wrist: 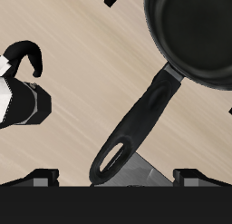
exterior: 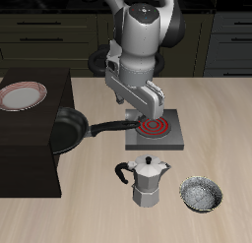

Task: Place the frypan on the stove

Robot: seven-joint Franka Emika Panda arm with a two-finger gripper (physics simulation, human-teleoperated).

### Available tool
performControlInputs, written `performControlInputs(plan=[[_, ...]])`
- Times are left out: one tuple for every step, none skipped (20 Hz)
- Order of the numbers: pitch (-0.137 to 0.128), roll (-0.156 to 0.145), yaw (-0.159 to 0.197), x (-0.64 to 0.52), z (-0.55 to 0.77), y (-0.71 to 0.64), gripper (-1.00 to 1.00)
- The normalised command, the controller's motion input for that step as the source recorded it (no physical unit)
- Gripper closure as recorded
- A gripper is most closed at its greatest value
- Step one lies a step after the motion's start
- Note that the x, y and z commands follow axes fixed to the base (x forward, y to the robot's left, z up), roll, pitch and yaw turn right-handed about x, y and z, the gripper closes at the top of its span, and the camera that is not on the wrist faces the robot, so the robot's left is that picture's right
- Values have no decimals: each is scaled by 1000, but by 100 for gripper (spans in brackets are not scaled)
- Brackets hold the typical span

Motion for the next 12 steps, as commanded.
performControlInputs(plan=[[9,10,-22,-18,-83,34,-100],[23,17,-25,-71,-282,23,-100],[23,-4,-42,8,-200,22,-100],[27,0,-29,-1,-172,39,-100],[19,7,-47,-39,-205,-64,-100],[30,-10,-37,37,-199,39,-100],[30,19,-36,6,-211,-15,-100],[34,-26,-35,65,-229,-65,-100],[78,0,-76,30,-521,-168,-100],[0,0,0,29,-1,43,-100],[54,-22,-73,2,-442,-270,-100],[19,-15,-9,72,-206,-55,-100]])
